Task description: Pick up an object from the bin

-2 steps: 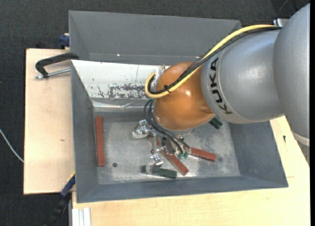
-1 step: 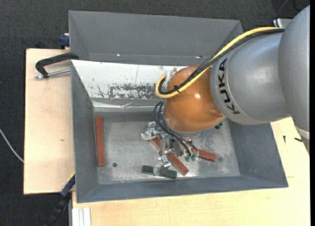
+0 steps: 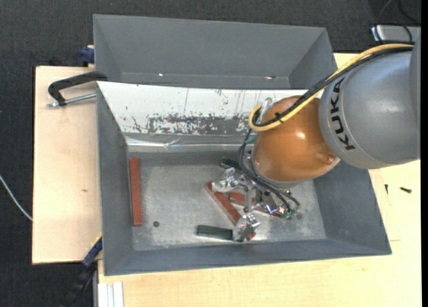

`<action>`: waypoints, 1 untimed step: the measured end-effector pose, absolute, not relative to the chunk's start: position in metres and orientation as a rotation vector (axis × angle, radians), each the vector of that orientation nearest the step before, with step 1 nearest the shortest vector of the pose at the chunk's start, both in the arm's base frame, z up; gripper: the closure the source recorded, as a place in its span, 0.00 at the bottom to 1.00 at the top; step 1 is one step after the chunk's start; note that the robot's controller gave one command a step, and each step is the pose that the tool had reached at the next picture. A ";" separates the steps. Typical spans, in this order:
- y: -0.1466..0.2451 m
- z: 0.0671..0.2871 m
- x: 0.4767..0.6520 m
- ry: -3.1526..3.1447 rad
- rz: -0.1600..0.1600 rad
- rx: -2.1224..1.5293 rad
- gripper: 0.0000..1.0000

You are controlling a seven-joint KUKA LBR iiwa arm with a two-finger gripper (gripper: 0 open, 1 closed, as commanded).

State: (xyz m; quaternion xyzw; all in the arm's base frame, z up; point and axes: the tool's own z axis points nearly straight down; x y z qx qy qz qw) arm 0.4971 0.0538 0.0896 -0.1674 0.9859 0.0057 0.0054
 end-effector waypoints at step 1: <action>0.037 0.087 0.493 3.118 -0.011 -0.524 1.00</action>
Offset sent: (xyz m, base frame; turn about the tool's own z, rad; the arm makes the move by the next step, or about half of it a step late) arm 0.0000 0.0000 0.0000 0.0000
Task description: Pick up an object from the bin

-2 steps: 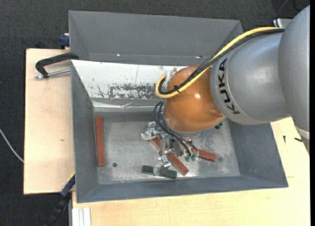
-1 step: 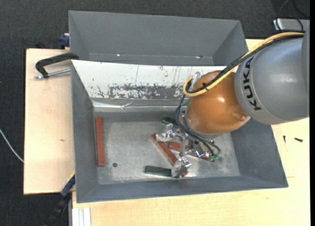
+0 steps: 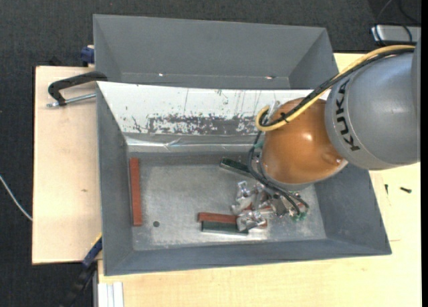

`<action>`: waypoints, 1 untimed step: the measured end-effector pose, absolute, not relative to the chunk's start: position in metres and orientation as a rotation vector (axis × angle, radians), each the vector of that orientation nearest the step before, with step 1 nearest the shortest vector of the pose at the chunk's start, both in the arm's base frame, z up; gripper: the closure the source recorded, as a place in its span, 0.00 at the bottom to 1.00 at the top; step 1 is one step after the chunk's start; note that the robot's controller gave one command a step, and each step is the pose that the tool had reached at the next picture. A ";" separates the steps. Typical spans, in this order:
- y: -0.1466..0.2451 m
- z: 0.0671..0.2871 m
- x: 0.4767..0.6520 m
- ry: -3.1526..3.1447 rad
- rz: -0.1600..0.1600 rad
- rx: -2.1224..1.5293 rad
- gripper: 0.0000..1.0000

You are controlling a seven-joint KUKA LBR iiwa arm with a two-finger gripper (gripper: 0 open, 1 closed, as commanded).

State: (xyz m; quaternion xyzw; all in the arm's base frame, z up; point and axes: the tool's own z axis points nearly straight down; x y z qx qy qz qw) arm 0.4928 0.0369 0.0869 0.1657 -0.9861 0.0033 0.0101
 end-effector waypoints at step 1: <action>0.037 0.087 0.493 -3.079 0.010 0.517 1.00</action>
Offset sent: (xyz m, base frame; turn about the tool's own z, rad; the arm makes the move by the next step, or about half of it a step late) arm 0.0001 0.0002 0.1038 0.0000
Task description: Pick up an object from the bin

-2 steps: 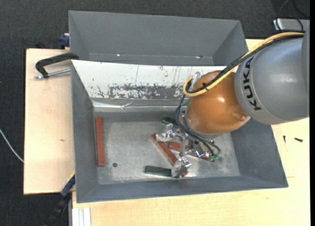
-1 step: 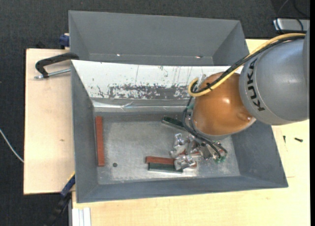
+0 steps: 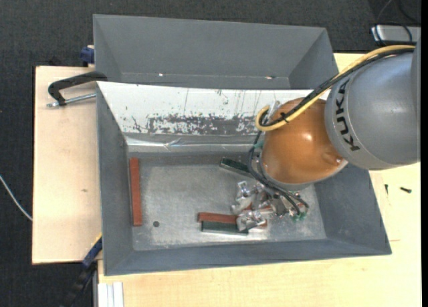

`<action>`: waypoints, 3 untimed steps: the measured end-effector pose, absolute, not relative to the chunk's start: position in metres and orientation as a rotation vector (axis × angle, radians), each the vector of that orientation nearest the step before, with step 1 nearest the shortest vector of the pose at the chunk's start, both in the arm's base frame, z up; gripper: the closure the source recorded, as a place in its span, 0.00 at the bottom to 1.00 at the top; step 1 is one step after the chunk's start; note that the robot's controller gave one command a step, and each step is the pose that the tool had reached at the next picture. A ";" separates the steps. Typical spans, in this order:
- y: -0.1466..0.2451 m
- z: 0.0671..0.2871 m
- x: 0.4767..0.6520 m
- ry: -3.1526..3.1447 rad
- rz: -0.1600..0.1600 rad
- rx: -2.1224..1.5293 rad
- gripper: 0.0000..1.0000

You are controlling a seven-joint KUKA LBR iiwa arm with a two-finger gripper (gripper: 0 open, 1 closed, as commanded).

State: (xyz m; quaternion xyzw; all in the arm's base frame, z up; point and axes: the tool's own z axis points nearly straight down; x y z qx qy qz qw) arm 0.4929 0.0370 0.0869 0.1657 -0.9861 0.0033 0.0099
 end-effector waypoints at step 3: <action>0.039 0.130 0.494 -3.102 -0.002 0.520 1.00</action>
Offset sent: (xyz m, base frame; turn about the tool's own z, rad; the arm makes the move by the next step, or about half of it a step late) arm -0.0001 0.0000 0.0703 0.0000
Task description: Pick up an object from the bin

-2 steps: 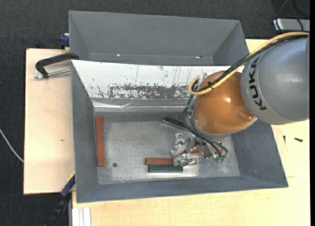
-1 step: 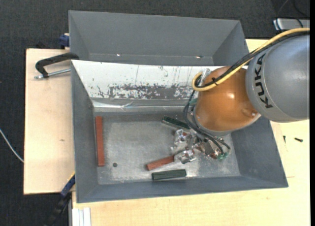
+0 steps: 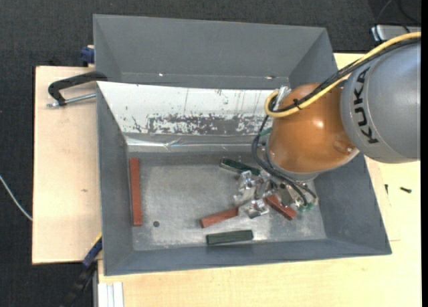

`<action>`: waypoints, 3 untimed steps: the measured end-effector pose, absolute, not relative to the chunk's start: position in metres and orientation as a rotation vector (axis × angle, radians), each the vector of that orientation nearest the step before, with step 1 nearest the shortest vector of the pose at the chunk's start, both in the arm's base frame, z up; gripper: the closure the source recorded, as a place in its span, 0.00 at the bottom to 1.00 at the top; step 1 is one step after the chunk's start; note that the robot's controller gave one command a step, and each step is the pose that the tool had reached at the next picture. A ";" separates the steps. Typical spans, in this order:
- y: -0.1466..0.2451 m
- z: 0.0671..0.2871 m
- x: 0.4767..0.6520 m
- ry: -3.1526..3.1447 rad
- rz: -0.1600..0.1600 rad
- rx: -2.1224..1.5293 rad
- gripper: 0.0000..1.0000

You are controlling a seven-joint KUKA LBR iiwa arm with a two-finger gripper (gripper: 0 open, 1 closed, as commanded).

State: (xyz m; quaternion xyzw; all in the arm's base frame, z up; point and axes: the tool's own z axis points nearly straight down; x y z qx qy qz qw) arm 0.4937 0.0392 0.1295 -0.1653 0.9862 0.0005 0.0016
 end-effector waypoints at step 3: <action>0.040 0.172 0.494 3.094 0.001 -0.518 1.00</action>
Offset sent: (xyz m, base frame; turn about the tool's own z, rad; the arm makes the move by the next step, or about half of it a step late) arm 0.0000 0.0000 0.0000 0.0000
